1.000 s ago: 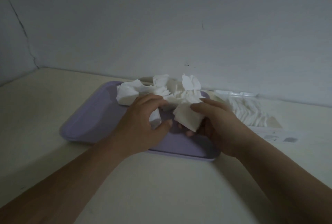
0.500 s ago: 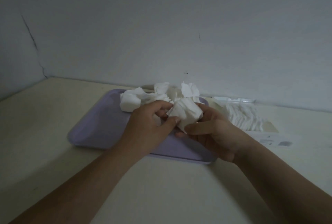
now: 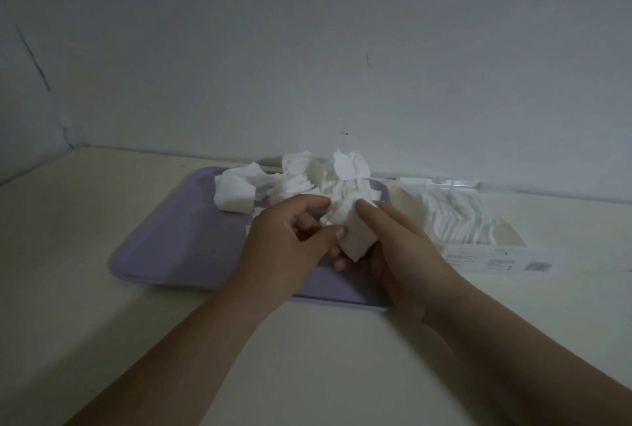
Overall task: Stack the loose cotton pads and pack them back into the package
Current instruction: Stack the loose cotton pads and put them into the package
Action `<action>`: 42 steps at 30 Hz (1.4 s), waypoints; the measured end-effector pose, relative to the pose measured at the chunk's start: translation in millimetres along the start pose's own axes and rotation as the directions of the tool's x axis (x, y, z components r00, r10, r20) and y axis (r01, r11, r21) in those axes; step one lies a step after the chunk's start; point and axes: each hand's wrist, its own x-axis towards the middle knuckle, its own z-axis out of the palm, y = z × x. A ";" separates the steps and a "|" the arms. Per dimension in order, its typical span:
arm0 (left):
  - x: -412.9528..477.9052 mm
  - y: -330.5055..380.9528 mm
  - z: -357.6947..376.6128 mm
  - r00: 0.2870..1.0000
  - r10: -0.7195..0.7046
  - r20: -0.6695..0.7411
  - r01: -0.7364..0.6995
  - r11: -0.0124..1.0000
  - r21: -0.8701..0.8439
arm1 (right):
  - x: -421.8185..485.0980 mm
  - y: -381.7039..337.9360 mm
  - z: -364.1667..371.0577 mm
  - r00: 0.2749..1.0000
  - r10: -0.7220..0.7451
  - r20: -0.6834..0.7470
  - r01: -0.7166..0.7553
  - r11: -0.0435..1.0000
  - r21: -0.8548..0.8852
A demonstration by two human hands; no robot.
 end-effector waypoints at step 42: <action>-16.5 2.8 0.2 0.975 0.192 -0.116 -0.157 0.954 0.257 | 0.3 8.2 -14.7 0.989 -0.020 0.145 0.032 0.996 -0.081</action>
